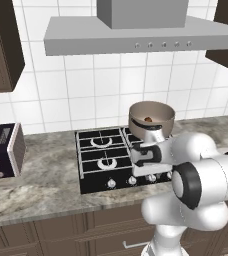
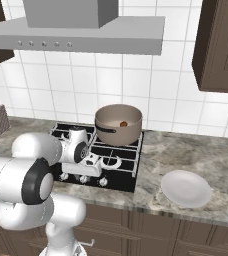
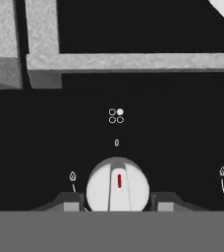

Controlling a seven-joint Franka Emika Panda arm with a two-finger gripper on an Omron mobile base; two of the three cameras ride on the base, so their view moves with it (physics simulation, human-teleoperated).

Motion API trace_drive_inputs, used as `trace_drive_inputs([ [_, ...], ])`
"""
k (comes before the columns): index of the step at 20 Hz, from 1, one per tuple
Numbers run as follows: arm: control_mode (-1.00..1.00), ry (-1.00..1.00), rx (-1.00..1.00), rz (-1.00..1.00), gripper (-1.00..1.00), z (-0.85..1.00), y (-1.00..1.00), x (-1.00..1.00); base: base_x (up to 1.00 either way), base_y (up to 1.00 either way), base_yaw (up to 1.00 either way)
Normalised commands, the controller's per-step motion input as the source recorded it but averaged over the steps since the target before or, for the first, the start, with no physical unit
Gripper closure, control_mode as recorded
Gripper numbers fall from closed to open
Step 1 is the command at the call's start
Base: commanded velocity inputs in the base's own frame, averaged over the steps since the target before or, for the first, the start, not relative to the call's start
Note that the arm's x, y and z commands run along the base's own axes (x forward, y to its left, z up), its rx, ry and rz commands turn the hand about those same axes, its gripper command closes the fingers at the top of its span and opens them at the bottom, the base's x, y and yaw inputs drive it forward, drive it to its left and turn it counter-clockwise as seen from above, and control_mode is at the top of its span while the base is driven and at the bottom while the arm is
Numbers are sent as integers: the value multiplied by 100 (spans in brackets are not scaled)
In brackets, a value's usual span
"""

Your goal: Retrieve the frozen meat and place it in the pot on a burner. Then turn the burner on.

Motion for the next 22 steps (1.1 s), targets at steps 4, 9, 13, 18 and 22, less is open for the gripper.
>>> trace_drive_inputs([
  [4,-100,-16,-12,25,100,-3,16,0,0,0,0],
  [9,-100,-20,-6,45,100,-14,1,0,0,0,0],
  [13,-100,-14,-4,62,100,-23,0,0,0,0,0],
  [18,-100,-6,-8,63,100,-24,1,0,0,0,0],
  [22,-100,-5,-13,59,100,-32,10,0,0,0,0],
])
